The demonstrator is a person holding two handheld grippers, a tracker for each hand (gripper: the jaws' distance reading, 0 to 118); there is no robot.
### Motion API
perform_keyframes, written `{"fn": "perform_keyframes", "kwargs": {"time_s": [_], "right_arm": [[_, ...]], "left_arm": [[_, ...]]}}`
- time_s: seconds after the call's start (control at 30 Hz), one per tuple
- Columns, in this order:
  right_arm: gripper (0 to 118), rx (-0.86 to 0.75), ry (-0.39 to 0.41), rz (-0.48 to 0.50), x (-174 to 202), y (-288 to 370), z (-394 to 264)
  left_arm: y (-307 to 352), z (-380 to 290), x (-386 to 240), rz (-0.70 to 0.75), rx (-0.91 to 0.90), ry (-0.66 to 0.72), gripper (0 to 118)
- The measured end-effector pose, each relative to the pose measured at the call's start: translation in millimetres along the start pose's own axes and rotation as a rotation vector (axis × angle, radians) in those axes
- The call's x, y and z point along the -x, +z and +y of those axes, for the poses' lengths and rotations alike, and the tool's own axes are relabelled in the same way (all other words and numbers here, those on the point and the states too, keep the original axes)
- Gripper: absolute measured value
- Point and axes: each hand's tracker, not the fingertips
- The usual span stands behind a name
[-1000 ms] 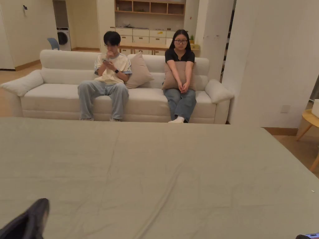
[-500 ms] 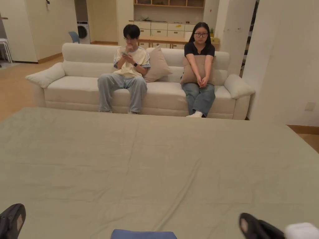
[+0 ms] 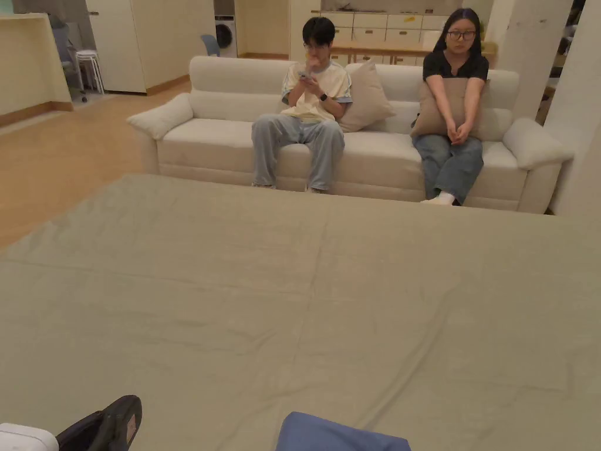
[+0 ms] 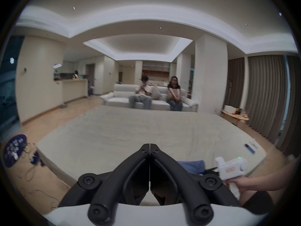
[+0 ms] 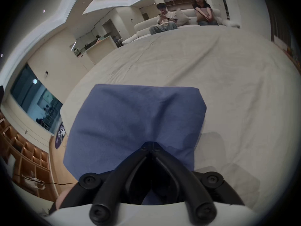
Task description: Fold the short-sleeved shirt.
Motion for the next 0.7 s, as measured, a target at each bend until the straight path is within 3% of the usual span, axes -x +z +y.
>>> {"fn": "perform_keyframes", "kwargs": {"time_s": [0.03, 0.13, 0.17, 0.23, 0.33, 0.37, 0.4, 0.43, 0.57, 0.7], "right_arm": [[0, 0.009, 0.007, -0.001, -1.4, -0.3, 0.7], [0, 0.011, 0.048, -0.004, 0.3, 2.3, -1.1], [0, 0.012, 0.049, -0.006, 0.5, 2.9, -0.6], [0, 0.015, 0.045, -0.006, 2.0, 4.2, -1.1], [0, 0.017, 0.052, -0.004, 1.4, 4.1, -1.0], [0, 0.021, 0.053, -0.001, 0.7, 4.0, 0.0], [0, 0.030, 0.048, 0.005, -0.8, 4.5, 2.4], [0, 0.036, 0.040, 0.012, -2.1, 5.1, 3.8], [0, 0.048, 0.025, 0.022, -4.2, 5.9, 4.8], [0, 0.044, 0.025, 0.025, -5.1, 5.0, 3.2]], "left_arm": [[-6.5, 0.0, 7.2, -0.097, 0.040, 0.052, 0], [-51.3, -4.8, 35.4, -0.564, 0.191, 0.412, 5], [-72.1, -13.2, 42.4, -0.624, 0.245, 0.493, 14], [-119.9, -39.0, 48.2, -0.618, 0.367, 0.570, 46], [-182.5, -87.8, 44.9, -0.616, 0.611, 0.521, 66], [-196.9, -103.3, 45.8, -0.639, 0.677, 0.495, 94], [-208.2, -118.5, 44.6, -0.652, 0.719, 0.510, 110], [-214.1, -128.7, 40.1, -0.656, 0.753, 0.518, 118], [-239.4, -161.7, 44.0, -0.533, 0.799, 0.629, 118], [-248.1, -162.7, 30.2, -0.583, 0.672, 0.703, 118]]}}
